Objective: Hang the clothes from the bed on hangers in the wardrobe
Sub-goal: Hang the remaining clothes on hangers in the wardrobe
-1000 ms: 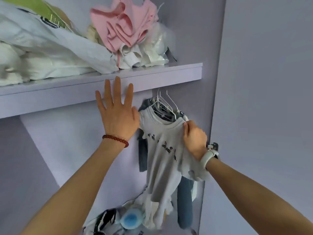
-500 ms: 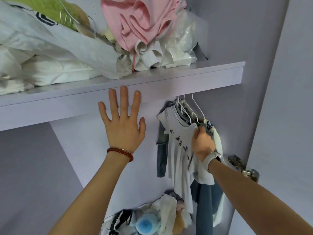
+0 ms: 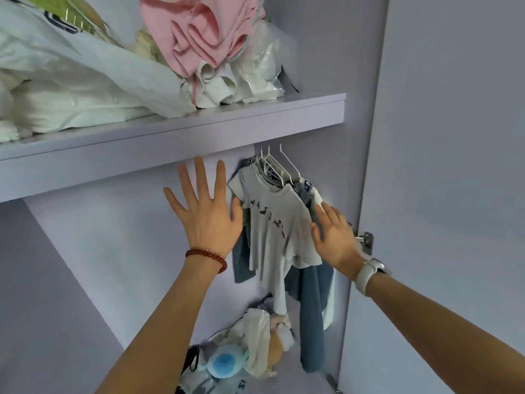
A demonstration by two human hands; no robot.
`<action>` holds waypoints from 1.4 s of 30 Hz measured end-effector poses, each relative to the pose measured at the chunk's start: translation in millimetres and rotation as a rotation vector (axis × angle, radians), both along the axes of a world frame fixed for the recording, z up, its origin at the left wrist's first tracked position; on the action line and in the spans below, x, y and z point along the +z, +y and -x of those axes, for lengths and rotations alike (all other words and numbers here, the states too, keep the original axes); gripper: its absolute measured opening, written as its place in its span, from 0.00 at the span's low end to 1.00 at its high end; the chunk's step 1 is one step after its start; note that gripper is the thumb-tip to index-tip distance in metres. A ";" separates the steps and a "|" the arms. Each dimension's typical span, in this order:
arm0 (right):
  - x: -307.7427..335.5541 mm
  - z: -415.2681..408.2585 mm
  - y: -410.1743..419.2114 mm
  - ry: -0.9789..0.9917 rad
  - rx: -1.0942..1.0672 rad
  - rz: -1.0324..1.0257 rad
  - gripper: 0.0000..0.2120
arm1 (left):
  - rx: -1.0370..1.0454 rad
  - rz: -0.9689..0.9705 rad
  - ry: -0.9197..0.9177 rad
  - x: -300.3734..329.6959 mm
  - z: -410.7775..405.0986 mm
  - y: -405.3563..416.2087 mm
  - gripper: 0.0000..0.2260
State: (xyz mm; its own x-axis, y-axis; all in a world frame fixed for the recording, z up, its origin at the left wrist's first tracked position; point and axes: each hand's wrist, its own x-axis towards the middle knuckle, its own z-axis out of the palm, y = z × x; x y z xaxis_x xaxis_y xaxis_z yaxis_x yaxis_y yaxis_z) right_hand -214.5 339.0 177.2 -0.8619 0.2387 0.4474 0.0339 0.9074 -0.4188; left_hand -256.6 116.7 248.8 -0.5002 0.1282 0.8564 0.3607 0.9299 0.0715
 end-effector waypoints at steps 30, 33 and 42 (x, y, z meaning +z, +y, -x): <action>-293.9 -826.5 -215.5 -0.356 -1.681 0.880 0.18 | -1.478 1.317 -0.871 -346.0 -670.9 100.7 0.23; -311.2 -900.7 -258.2 -0.268 -1.903 1.012 0.18 | -1.605 1.476 -0.812 -354.8 -754.5 91.2 0.24; -385.4 -1098.0 -337.0 -0.211 -2.329 1.271 0.21 | -1.668 1.825 -0.543 -417.5 -914.6 73.4 0.26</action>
